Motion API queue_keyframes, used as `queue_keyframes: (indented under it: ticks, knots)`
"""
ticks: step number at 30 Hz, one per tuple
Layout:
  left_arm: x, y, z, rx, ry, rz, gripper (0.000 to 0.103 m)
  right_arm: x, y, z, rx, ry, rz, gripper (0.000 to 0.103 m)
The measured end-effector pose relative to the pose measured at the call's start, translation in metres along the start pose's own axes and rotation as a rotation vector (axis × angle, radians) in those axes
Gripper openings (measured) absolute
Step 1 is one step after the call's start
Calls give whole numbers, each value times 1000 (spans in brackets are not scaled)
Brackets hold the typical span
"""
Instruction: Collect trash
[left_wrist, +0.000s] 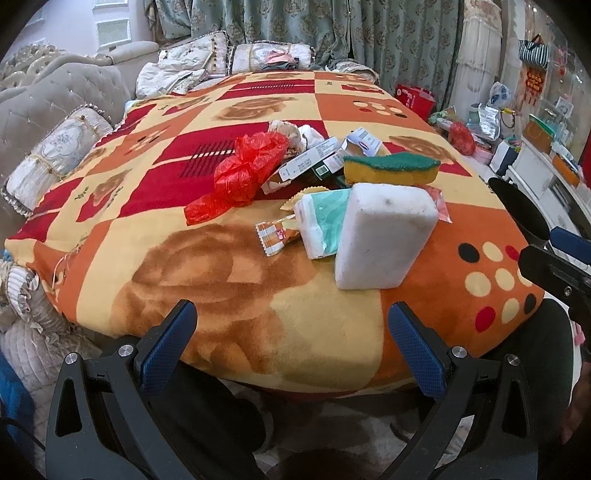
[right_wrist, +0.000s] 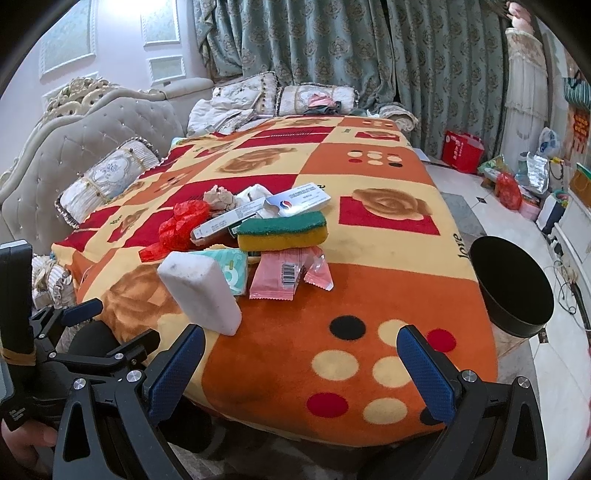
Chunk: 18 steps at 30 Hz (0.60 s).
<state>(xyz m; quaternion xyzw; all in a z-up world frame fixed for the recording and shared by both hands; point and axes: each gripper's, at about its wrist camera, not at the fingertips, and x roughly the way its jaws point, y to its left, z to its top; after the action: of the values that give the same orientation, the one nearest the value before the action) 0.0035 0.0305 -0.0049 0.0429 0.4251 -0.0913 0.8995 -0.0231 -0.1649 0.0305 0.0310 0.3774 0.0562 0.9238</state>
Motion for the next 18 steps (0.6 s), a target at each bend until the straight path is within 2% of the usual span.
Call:
queue_keyframes:
  ticks: [18]
  knots:
    - [0, -2, -1, 0, 5, -19, 103, 3, -1, -3, 2, 7, 0, 103]
